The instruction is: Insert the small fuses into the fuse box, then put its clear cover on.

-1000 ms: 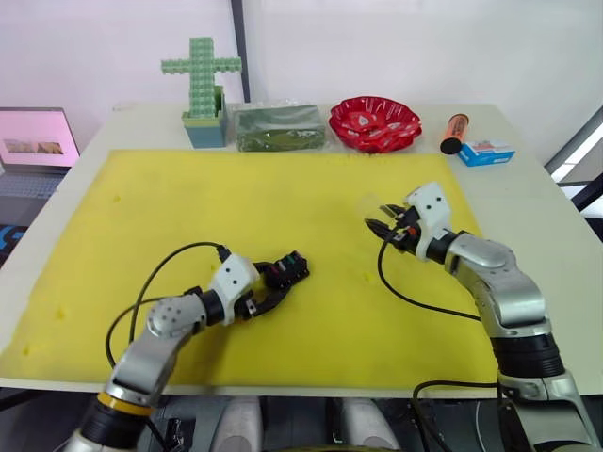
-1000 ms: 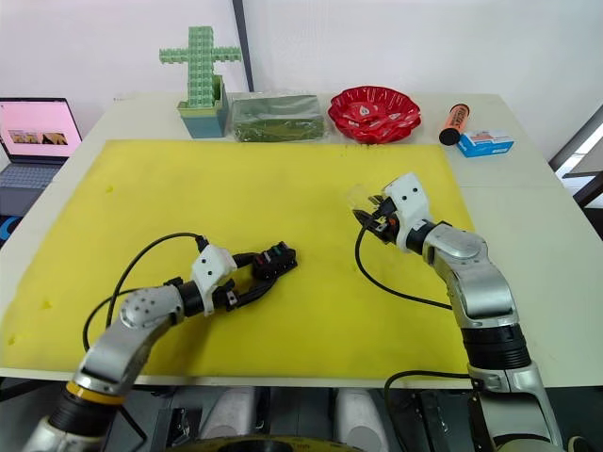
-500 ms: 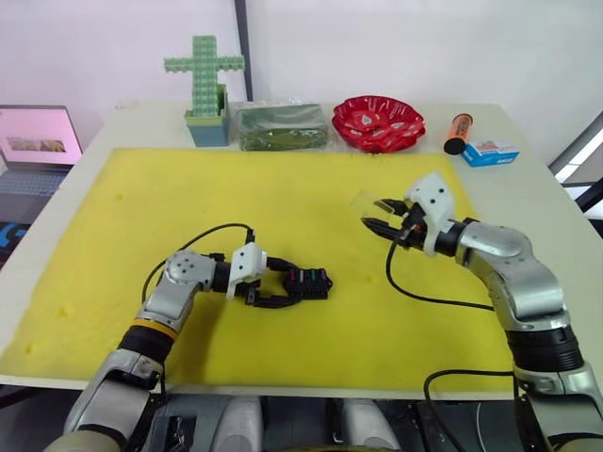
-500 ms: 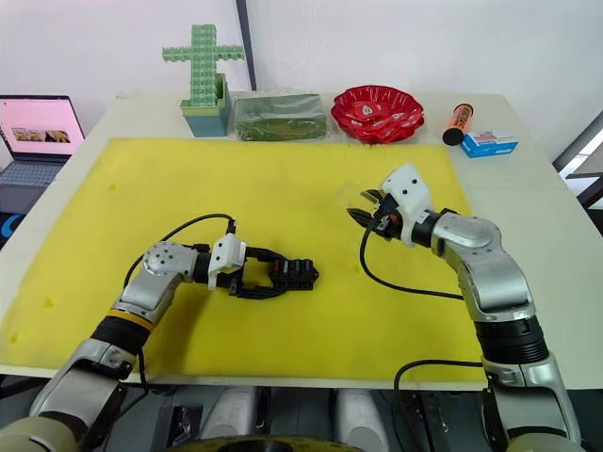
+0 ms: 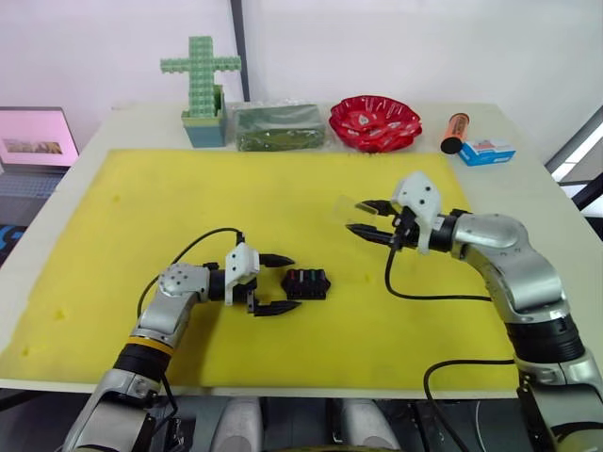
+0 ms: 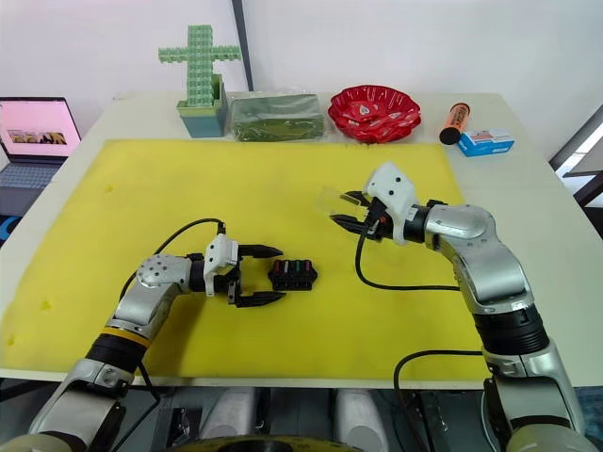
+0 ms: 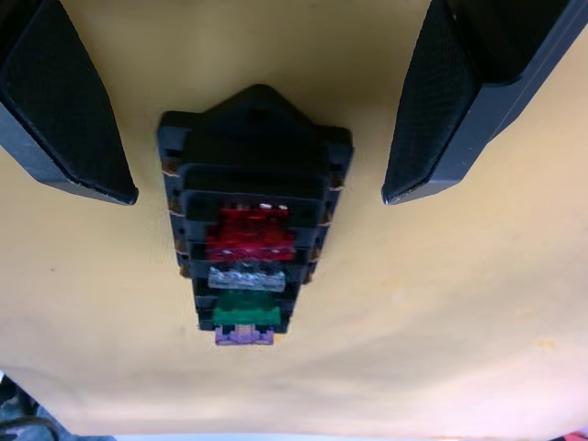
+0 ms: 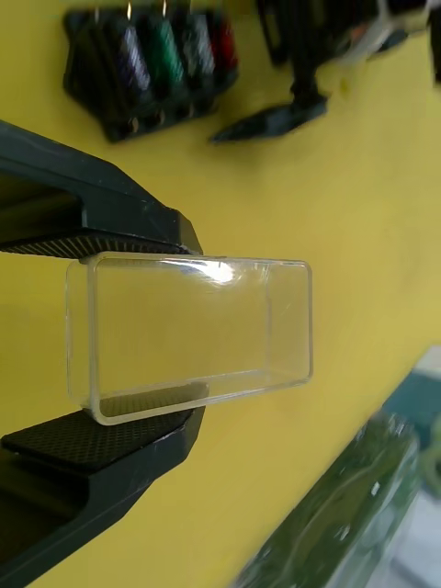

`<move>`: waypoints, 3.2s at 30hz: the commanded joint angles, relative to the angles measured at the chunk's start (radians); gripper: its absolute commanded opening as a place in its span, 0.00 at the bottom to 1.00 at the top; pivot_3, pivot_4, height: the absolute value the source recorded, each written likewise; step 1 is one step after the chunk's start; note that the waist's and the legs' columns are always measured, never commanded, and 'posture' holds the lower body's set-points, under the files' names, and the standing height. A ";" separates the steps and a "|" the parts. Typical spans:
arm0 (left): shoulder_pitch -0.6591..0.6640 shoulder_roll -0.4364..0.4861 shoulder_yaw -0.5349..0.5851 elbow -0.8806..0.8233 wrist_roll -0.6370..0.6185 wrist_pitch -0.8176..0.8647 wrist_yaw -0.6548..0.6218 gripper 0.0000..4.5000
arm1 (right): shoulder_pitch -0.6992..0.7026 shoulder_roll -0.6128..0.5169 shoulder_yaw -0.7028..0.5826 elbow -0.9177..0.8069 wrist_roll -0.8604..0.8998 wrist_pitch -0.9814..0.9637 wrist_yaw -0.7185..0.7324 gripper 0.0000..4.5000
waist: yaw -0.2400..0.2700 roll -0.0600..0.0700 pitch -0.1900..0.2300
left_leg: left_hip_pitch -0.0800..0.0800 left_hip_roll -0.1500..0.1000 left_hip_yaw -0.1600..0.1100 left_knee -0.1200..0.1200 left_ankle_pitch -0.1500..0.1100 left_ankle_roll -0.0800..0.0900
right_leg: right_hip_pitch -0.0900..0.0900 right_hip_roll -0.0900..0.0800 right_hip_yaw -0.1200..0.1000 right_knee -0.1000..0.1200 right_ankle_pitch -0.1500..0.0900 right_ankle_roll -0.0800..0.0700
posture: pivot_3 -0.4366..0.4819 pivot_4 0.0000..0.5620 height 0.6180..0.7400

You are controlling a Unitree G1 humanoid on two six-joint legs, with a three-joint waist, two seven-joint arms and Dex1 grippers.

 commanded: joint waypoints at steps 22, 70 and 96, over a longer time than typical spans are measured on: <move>-0.114 -0.031 -0.060 0.237 0.094 -0.183 -0.082 0.62 | -0.024 0.001 0.159 -0.083 0.022 0.060 0.144 0.40 | 0.010 0.000 0.000 | 0.002 -0.001 0.000 0.002 0.000 0.000 | 0.003 -0.001 0.000 0.000 -0.001 -0.003 | 0.48 0.27 1.00; -0.186 -0.038 -0.078 0.402 0.121 -0.332 -0.151 0.62 | -0.018 0.009 0.304 -0.084 -0.074 0.158 0.099 0.40 | 0.007 0.000 -0.001 | 0.002 0.000 -0.001 0.001 0.000 0.000 | 0.003 -0.001 -0.001 0.000 -0.002 -0.003 | 0.48 0.27 1.00; -0.190 -0.038 -0.074 0.397 0.122 -0.329 -0.152 0.62 | 0.040 -0.004 0.277 -0.118 -0.076 0.151 0.062 0.69 | 0.007 0.000 -0.001 | 0.002 0.000 -0.001 0.001 0.000 0.000 | 0.002 -0.001 -0.001 -0.001 -0.002 -0.003 | 0.48 0.27 1.00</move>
